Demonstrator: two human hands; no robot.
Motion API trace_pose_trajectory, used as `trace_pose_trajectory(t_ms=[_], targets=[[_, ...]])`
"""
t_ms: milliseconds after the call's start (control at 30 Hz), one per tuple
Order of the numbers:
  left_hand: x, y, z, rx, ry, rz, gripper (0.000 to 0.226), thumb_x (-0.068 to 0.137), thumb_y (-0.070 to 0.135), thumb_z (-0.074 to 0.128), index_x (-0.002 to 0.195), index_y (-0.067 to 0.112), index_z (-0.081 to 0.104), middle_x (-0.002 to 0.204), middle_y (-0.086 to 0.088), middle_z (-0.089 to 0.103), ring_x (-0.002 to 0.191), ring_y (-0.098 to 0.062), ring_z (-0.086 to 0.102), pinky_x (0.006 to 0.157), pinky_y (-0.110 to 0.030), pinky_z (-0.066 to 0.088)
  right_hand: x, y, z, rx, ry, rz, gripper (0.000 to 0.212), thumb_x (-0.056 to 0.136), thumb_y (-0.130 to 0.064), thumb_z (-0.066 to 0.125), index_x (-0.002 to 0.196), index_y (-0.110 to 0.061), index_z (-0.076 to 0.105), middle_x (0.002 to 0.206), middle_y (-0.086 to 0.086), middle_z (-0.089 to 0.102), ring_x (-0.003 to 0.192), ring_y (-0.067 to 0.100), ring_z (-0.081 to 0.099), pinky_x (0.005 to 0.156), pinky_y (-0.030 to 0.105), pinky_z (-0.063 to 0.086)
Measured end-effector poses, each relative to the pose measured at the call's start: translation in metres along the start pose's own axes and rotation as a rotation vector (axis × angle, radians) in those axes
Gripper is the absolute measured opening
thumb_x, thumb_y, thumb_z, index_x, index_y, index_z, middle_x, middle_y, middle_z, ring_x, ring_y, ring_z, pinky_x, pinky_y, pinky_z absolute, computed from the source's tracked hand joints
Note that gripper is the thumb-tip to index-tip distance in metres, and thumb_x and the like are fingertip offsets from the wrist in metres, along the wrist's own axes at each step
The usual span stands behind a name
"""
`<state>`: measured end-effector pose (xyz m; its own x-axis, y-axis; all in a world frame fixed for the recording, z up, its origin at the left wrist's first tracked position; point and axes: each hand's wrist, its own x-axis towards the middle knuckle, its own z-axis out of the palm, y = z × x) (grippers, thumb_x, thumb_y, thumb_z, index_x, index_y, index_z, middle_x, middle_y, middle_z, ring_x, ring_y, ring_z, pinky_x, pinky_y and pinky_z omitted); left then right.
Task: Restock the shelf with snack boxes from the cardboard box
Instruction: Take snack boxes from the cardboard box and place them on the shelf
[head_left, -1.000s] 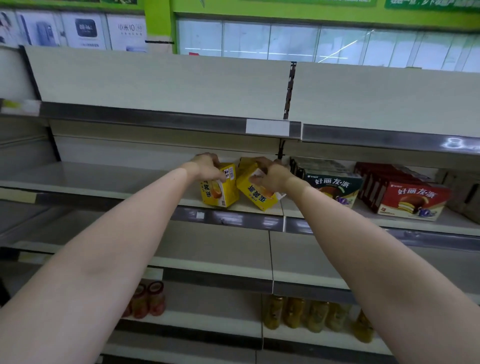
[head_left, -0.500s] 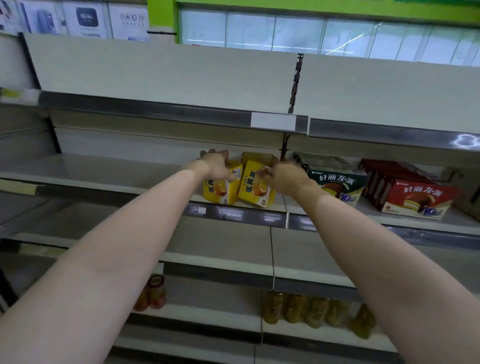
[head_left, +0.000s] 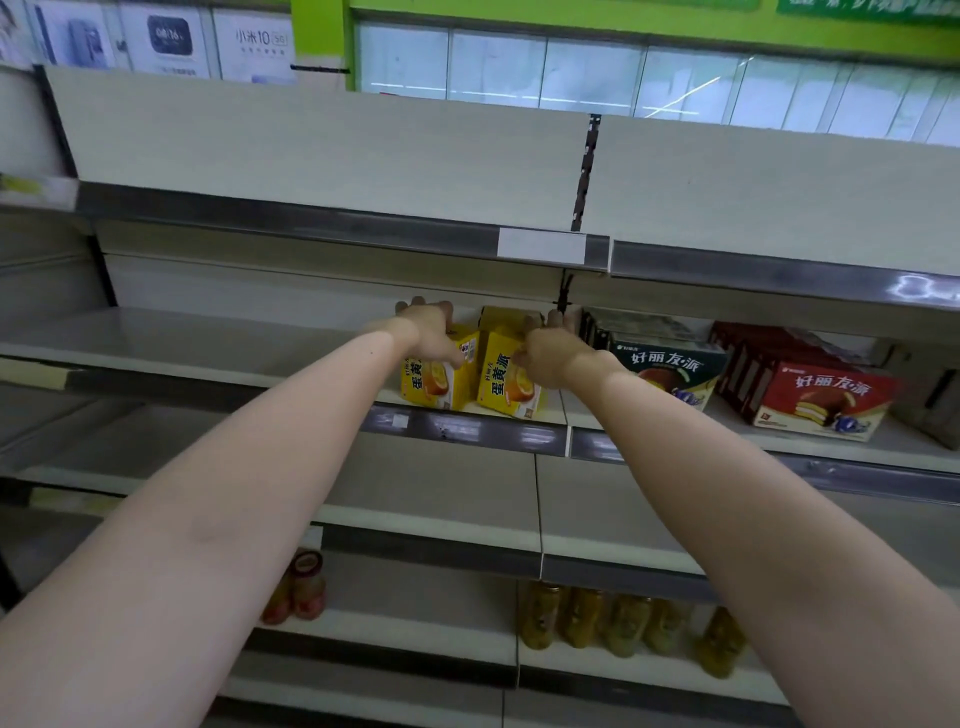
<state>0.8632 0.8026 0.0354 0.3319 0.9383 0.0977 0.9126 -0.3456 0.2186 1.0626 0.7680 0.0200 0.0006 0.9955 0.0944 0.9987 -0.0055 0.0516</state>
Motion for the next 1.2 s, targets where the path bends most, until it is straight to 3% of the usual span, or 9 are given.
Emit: trace_pose_trajectory(t_ms=[133, 233, 333, 433, 567, 700, 767, 867, 1200], targets=[[-0.002, 0.001, -0.002, -0.036, -0.001, -0.018, 0.057, 0.079, 0.046, 0.075, 0.122, 0.017, 0.050, 0.110, -0.006, 0.056, 0.099, -0.024, 0.055, 0.079, -0.034, 0.050, -0.009, 0.001, 0.000, 0.204, 0.090, 0.038, 0.056, 0.103, -0.029, 0.045, 0.150, -0.004, 0.027, 0.153, 0.033, 0.014, 0.145, 0.048, 0.007, 0.118, 0.046, 0.019], [0.000, -0.001, -0.001, -0.004, 0.059, -0.068, 0.064, 0.077, 0.056, 0.072, 0.123, 0.016, 0.053, 0.115, -0.008, 0.058, 0.104, -0.027, 0.055, 0.088, -0.042, 0.053, -0.011, 0.004, 0.002, 0.335, 0.192, 0.092, 0.052, 0.103, -0.027, 0.043, 0.148, -0.005, 0.030, 0.152, 0.035, 0.019, 0.147, 0.044, 0.009, 0.116, 0.045, 0.024], [0.003, 0.001, 0.006, 0.038, 0.095, -0.105, 0.069, 0.078, 0.061, 0.068, 0.129, 0.017, 0.052, 0.123, -0.011, 0.054, 0.113, -0.030, 0.050, 0.092, -0.046, 0.051, -0.002, 0.006, 0.012, 0.497, 0.228, 0.181, 0.048, 0.104, -0.025, 0.040, 0.146, -0.005, 0.030, 0.150, 0.031, 0.027, 0.140, 0.045, 0.028, 0.109, 0.044, 0.035], [0.007, 0.005, 0.011, 0.053, 0.085, -0.086, 0.070, 0.080, 0.061, 0.066, 0.132, 0.018, 0.049, 0.130, -0.013, 0.050, 0.116, -0.032, 0.047, 0.095, -0.046, 0.049, 0.002, 0.004, 0.034, 0.478, 0.049, 0.168, 0.037, 0.104, -0.026, 0.041, 0.135, -0.006, 0.047, 0.126, 0.014, 0.058, 0.115, 0.033, 0.057, 0.093, 0.038, 0.047], [0.008, 0.001, 0.008, 0.050, 0.077, -0.081, 0.076, 0.080, 0.063, 0.067, 0.136, 0.016, 0.047, 0.135, -0.014, 0.048, 0.124, -0.032, 0.043, 0.097, -0.044, 0.046, 0.009, 0.011, 0.059, 0.415, -0.026, 0.206, 0.051, 0.089, -0.054, 0.054, 0.121, -0.015, 0.062, 0.117, 0.010, 0.066, 0.096, 0.029, 0.061, 0.082, 0.035, 0.050], [0.009, -0.002, 0.009, 0.018, 0.077, -0.061, 0.076, 0.077, 0.063, 0.070, 0.132, 0.016, 0.049, 0.134, -0.012, 0.049, 0.123, -0.031, 0.044, 0.094, -0.042, 0.045, 0.005, 0.010, 0.048, 0.535, 0.150, 0.285, 0.097, 0.080, -0.045, 0.077, 0.153, -0.014, 0.022, 0.150, 0.024, 0.038, 0.116, 0.038, 0.060, 0.096, 0.045, 0.053], [0.009, -0.003, 0.011, 0.003, 0.085, -0.054, 0.076, 0.076, 0.062, 0.071, 0.133, 0.016, 0.049, 0.135, -0.012, 0.048, 0.126, -0.032, 0.041, 0.098, -0.044, 0.044, 0.007, 0.008, 0.046, 0.489, 0.203, 0.206, 0.091, 0.084, -0.035, 0.077, 0.153, -0.022, 0.020, 0.155, 0.024, 0.024, 0.121, 0.039, 0.057, 0.101, 0.046, 0.051], [0.009, -0.007, 0.013, -0.028, 0.081, -0.030, 0.075, 0.076, 0.063, 0.071, 0.131, 0.017, 0.049, 0.134, -0.011, 0.051, 0.129, -0.034, 0.039, 0.099, -0.046, 0.046, 0.013, 0.003, 0.048, 0.359, 0.209, 0.148, 0.070, 0.090, -0.036, 0.071, 0.147, -0.019, 0.034, 0.151, 0.021, 0.029, 0.113, 0.038, 0.061, 0.097, 0.044, 0.052], [0.000, -0.018, 0.017, -0.035, 0.171, 0.029, 0.053, 0.078, 0.046, 0.077, 0.116, 0.019, 0.052, 0.119, -0.007, 0.062, 0.123, -0.030, 0.042, 0.087, -0.041, 0.046, 0.022, -0.008, 0.056, 0.330, 0.189, 0.202, 0.068, 0.095, 0.000, 0.056, 0.152, -0.017, 0.022, 0.158, 0.024, 0.008, 0.125, 0.042, 0.050, 0.098, 0.046, 0.048]])
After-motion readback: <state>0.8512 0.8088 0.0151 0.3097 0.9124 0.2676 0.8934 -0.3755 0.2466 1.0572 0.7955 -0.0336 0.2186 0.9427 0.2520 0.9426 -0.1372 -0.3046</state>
